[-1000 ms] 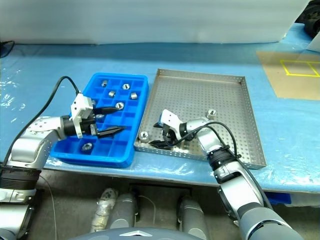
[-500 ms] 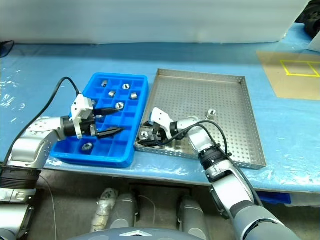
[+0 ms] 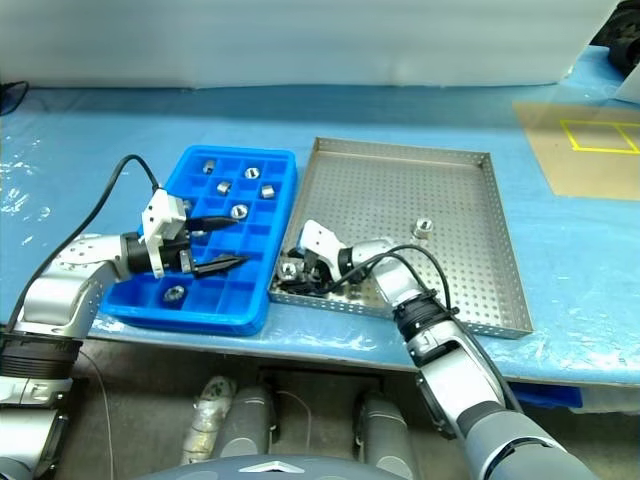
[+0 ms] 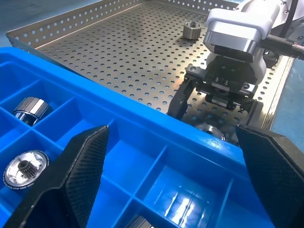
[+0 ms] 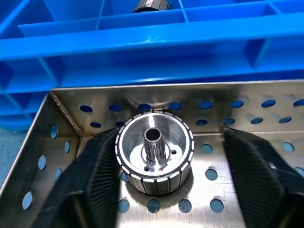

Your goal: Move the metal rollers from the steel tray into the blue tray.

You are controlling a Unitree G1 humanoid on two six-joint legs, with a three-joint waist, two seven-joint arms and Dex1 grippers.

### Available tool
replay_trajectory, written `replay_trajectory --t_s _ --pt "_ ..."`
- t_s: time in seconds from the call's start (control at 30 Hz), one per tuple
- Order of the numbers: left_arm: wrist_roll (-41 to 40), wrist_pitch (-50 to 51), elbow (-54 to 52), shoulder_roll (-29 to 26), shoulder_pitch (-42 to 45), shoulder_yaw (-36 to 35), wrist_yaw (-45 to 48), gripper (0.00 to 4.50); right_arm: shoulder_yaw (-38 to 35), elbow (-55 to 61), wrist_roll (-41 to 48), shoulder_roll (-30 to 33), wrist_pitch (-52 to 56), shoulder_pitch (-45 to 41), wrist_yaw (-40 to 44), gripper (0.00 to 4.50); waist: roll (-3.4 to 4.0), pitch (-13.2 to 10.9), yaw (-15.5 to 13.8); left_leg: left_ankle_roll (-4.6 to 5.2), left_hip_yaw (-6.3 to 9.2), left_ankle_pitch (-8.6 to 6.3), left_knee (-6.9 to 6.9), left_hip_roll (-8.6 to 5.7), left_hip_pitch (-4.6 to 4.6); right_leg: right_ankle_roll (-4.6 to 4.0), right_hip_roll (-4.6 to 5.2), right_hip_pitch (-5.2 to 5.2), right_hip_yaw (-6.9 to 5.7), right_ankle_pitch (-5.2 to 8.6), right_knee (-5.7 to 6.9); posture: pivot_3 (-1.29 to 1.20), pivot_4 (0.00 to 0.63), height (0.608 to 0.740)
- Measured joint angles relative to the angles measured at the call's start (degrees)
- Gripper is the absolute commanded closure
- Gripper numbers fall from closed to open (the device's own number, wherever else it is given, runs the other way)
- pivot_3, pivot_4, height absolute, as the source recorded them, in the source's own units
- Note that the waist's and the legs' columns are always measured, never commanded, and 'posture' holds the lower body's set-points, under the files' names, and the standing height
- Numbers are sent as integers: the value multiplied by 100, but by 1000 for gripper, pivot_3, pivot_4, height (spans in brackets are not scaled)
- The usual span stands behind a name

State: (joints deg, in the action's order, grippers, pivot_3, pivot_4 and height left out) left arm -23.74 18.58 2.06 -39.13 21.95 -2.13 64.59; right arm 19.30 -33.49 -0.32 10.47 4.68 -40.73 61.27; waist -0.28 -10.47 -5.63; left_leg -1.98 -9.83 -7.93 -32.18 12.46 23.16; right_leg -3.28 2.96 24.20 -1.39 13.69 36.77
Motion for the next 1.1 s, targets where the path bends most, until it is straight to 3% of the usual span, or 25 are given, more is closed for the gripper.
replay_trajectory --t_s 0.03,0.17,0.47,0.73,0.93,1.1 --pt "2 -3 6 1 1 1 3 0 0 -3 -17 0 -10 0 -39 1819 0 0 0 0 0 0 0 0 0 0 0 0 0 0 0 82 150 740" --pt "14 -10 28 13 12 9 11 0 -4 -68 -47 10 -98 0 -74 2806 0 0 0 0 0 0 0 0 0 0 0 0 0 0 0 79 150 740" --pt "14 -9 30 15 55 11 60 0 -103 132 93 272 191 -14 127 2847 0 0 0 0 0 0 0 -1 0 0 0 0 0 0 0 60 150 740" --pt "-59 52 -23 -44 112 16 322 0 -344 1042 375 1038 639 4 596 2847 -1 0 0 0 0 0 0 -2 0 1 -1 0 0 0 -1 76 150 740" --pt "-358 361 -623 -614 -161 -298 462 0 -382 1208 651 586 858 -476 655 2847 1 -1 54 -5 -2 3 9 18 0 -10 -17 11 0 6 1 164 150 740" --pt "-1003 963 -1407 -940 -687 -1126 279 0 -172 1149 726 46 758 -777 786 2847 1 -1 -65 2 -2 -2 14 17 12 -14 -11 11 -7 10 -9 263 150 740"
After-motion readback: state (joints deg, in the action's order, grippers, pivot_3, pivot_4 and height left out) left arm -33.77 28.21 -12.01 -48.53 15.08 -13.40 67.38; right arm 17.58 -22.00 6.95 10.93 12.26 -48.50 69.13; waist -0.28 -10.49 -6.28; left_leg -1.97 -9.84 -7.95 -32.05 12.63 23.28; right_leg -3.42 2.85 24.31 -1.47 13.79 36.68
